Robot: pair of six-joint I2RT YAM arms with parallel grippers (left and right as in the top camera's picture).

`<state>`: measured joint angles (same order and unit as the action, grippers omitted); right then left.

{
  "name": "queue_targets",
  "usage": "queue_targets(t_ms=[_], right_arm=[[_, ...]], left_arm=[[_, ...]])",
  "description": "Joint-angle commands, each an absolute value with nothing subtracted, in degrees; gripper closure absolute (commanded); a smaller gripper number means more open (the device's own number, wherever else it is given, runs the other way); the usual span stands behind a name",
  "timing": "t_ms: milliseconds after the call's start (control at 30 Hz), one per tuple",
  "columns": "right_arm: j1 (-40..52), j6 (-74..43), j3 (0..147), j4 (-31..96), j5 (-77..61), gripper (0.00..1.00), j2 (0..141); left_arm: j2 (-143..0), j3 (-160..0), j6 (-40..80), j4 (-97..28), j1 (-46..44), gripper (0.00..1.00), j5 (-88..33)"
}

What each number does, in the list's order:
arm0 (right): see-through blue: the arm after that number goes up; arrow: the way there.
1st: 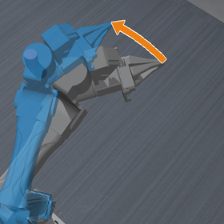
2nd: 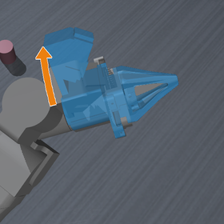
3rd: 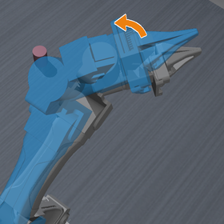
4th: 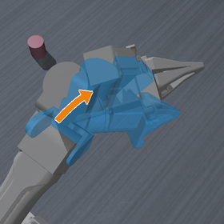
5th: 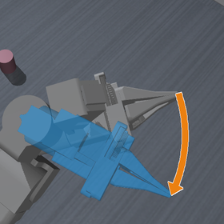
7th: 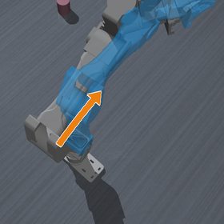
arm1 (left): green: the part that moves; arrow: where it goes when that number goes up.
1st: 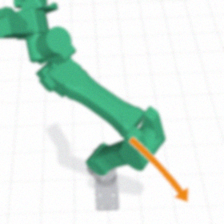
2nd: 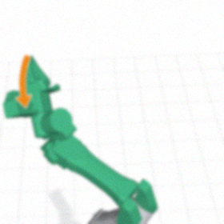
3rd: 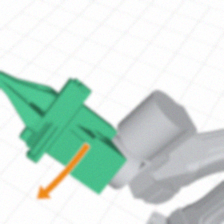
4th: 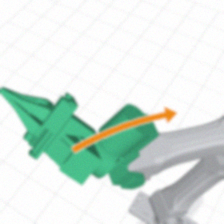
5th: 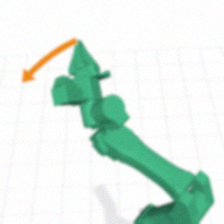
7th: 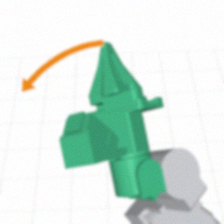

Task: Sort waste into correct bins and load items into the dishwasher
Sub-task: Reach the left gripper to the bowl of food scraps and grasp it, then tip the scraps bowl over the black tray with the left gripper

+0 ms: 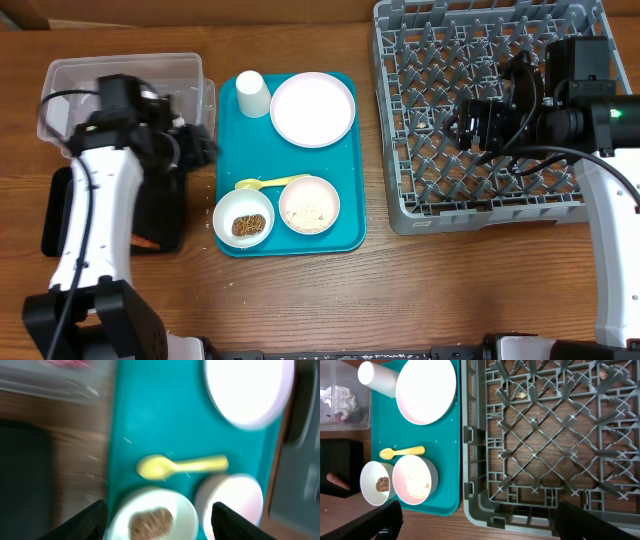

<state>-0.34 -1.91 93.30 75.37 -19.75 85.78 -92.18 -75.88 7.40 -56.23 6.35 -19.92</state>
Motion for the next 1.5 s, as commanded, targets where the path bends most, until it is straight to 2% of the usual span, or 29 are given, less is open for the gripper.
queue_targets(t_ms=[0, 200, 300, 433, 633, 667, 800, 1033, 1300, 1467], right_arm=[[-0.05, -2.17, 93.38, 74.85, -20.69, 0.0, 85.36], [-0.05, -2.15, 93.38, 74.63, -20.69, 0.0, 85.36], [-0.05, -2.15, 93.38, 74.65, -20.69, 0.0, 85.36], [-0.05, -2.15, 93.36, 74.65, -20.69, 0.0, 85.36], [-0.05, -2.15, 93.36, 74.67, -20.69, 0.0, 85.36], [-0.05, -2.15, 93.36, 74.67, -20.69, 0.0, 85.36], [-0.05, -2.15, 93.36, 74.67, -20.69, 0.0, 85.36], [-0.05, -2.15, 93.36, 74.7, -20.69, 0.0, 85.38], [-0.05, -2.15, 93.36, 74.74, -20.69, 0.0, 85.38], [-0.05, -2.15, 93.36, 74.94, -20.69, 0.0, 85.38]], left_arm=[[-91.18, -77.03, 3.14, -58.89, -0.93, 0.32, -14.92], [-91.18, -75.68, -1.13, -64.42, -14.5, 0.32, -3.09], [-91.18, -72.75, 0.27, -64.16, -18.96, 0.34, -0.08], [-91.18, -67.44, 0.67, -61.69, -21.8, 0.43, 0.64], [-91.18, -62.22, 2.15, -56.82, -23.2, 0.48, 2.22], [-91.18, -61.14, 2.15, -55.59, -23.27, 0.53, 2.7], [-91.22, -58.63, 2.09, -52.58, -23.29, 0.59, 3.2], [-91.24, -53.08, 2.11, -46.89, -23.29, 0.66, 3.22], [-91.24, -53.25, 3.44, -44.64, -23.27, 0.95, 3.2], [-91.22, -56.12, 4.78, -46.11, -23.22, 0.96, 3.29]])
